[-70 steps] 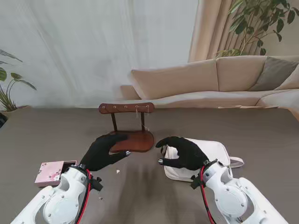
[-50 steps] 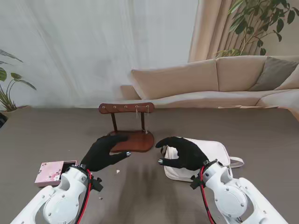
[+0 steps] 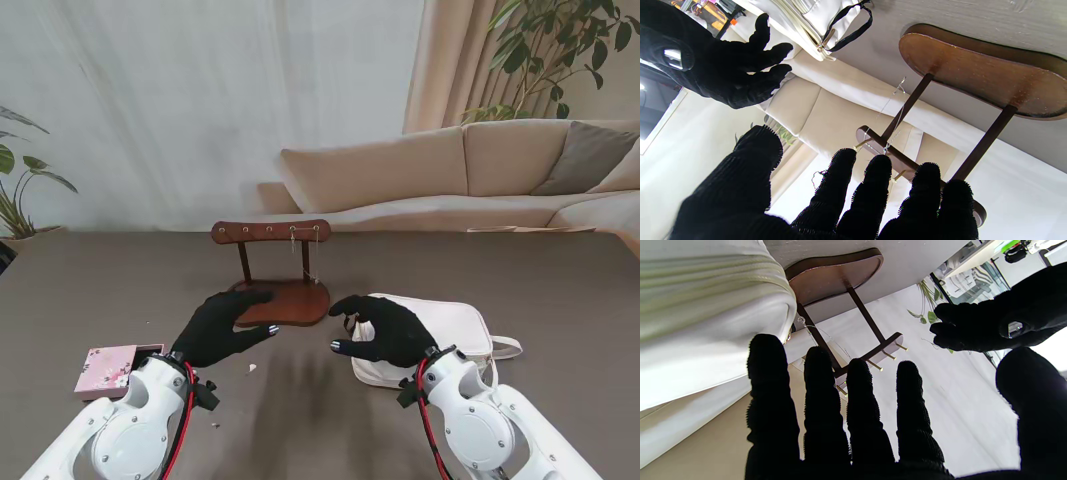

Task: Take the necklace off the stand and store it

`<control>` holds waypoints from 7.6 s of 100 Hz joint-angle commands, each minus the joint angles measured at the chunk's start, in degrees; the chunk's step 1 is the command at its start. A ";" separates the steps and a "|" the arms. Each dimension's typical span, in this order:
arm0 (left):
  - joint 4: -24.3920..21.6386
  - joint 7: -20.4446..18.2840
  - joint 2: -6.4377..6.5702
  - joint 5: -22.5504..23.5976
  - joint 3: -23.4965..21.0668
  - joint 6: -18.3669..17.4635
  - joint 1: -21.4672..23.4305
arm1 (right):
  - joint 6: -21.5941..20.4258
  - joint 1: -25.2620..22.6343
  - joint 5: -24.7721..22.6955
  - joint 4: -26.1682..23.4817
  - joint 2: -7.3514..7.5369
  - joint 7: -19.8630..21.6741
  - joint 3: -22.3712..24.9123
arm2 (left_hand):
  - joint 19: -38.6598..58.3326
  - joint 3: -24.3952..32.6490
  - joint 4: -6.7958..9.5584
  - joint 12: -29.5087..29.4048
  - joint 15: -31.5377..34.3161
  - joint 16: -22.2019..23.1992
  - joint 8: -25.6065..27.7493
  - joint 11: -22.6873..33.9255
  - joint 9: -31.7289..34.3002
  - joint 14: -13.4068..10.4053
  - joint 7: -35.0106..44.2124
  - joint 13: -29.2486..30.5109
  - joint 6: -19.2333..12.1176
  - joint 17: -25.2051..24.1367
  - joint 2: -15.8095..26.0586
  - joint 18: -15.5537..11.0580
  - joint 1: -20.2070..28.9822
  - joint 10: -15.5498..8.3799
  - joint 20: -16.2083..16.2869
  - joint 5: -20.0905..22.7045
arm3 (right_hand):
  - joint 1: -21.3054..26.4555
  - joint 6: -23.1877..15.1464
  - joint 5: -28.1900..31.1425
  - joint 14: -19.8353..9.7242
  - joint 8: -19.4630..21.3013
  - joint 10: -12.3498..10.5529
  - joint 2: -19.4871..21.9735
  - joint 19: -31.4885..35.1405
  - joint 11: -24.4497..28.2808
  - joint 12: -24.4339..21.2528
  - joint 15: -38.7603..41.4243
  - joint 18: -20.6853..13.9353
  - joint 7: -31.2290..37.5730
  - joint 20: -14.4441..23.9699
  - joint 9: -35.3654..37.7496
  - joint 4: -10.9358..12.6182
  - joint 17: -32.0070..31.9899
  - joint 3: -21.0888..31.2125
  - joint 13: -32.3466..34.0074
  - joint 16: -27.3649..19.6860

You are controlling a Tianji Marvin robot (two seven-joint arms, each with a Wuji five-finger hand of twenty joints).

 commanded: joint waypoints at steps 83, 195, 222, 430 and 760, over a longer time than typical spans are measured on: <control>-1.49 -0.35 -0.17 0.46 -1.01 -0.24 1.62 | 34.71 17.99 5.38 0.07 -5.57 -2.33 -19.16 | 0.06 -1.06 2.14 0.42 -0.46 -0.98 -0.79 -0.04 1.09 0.66 -0.78 1.47 0.17 -0.65 1.91 0.01 0.41 0.74 1.10 1.24 | 1.85 6.94 -9.87 3.97 -5.20 1.16 2.04 19.27 6.78 5.45 18.44 2.68 1.67 5.61 10.40 -0.06 -6.37 -0.80 16.61 9.74; -1.17 -0.82 -0.06 0.76 -1.31 0.20 1.76 | 51.80 32.58 21.56 25.69 -19.24 -15.54 -27.26 | 0.08 -1.40 2.19 0.46 -0.40 -1.37 -0.86 -0.02 1.31 0.75 -0.68 1.57 0.17 -0.69 2.27 0.10 0.63 0.80 1.27 1.54 | 2.51 19.83 -21.64 7.02 -12.73 2.95 4.32 22.86 11.14 4.31 21.17 5.57 -4.19 4.01 8.80 0.61 -5.07 -2.39 18.93 9.35; -0.97 -0.90 -0.04 0.67 -1.25 -0.24 1.61 | 52.61 34.67 24.98 31.20 -22.76 -19.35 -27.41 | 0.08 -1.45 2.20 0.46 -0.40 -1.31 -0.88 -0.02 1.35 0.72 -0.69 1.59 0.07 -0.64 2.32 0.09 0.67 0.88 1.28 1.49 | 2.94 21.11 -21.20 7.18 -16.75 3.27 4.54 23.78 12.10 3.83 22.02 5.81 -9.82 3.79 8.73 0.81 -4.51 -2.96 19.69 9.32; 0.25 -5.98 0.66 -2.27 1.07 0.77 -1.40 | 47.76 36.00 37.29 39.75 -28.18 -27.87 -24.21 | 0.02 -3.48 2.36 0.57 -0.58 -2.04 -0.16 0.14 2.61 0.67 0.97 1.89 0.43 -0.86 4.01 -0.06 1.41 1.27 1.37 6.26 | 12.89 17.00 -20.53 7.22 -3.19 3.90 6.69 27.87 12.83 3.99 27.40 6.11 8.71 3.55 10.46 0.26 -3.26 -8.85 22.81 9.90; 0.58 -9.45 1.20 -3.88 2.27 1.25 -3.10 | 46.41 37.60 39.19 30.76 -27.50 -35.29 -18.60 | 0.16 -4.84 2.58 0.72 -0.37 -1.91 0.75 0.31 4.03 0.79 2.43 2.37 0.70 -0.46 4.76 0.10 2.20 1.60 1.38 10.11 | 36.75 5.23 18.00 4.02 -0.76 1.85 5.68 34.36 16.01 12.70 52.35 7.00 31.88 1.82 30.96 -3.78 8.86 -20.21 30.54 16.12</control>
